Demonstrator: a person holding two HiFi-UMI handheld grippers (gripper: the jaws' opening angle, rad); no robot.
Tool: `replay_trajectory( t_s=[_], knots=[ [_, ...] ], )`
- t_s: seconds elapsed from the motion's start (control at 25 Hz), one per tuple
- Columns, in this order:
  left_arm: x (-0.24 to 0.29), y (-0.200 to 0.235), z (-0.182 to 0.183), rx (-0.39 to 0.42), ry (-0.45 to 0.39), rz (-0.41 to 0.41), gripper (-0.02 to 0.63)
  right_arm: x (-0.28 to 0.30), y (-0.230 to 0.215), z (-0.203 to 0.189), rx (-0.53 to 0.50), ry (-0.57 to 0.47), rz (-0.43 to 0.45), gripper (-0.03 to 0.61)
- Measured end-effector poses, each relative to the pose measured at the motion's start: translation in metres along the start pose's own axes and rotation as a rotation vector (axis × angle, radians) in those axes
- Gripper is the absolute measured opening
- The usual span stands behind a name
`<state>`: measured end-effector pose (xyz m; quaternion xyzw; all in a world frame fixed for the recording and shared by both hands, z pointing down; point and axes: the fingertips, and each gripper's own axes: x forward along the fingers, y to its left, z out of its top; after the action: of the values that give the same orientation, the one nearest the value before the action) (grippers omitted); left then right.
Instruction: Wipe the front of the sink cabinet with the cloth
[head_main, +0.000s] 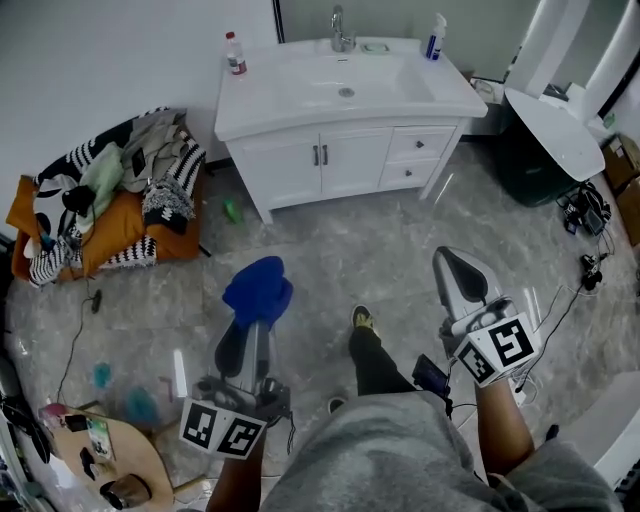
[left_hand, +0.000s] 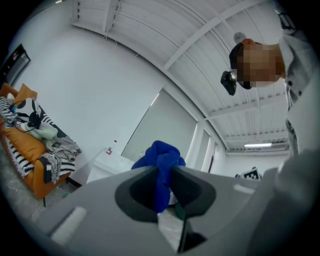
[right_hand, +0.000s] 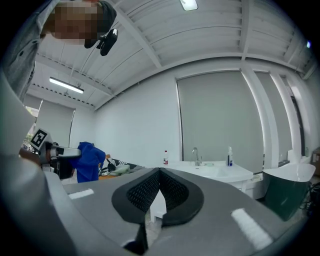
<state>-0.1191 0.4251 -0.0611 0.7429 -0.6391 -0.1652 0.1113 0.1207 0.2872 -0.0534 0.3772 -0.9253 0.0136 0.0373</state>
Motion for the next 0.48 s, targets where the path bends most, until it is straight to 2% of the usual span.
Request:
replay_trajectory(
  t_s=[0.48],
  knots=[
    [0.106, 0.018, -0.01, -0.009, 0.05, 0.023, 0.067, 0.077, -0.075, -0.009, 0.012, 0.059, 0.015, -0.003]
  ],
)
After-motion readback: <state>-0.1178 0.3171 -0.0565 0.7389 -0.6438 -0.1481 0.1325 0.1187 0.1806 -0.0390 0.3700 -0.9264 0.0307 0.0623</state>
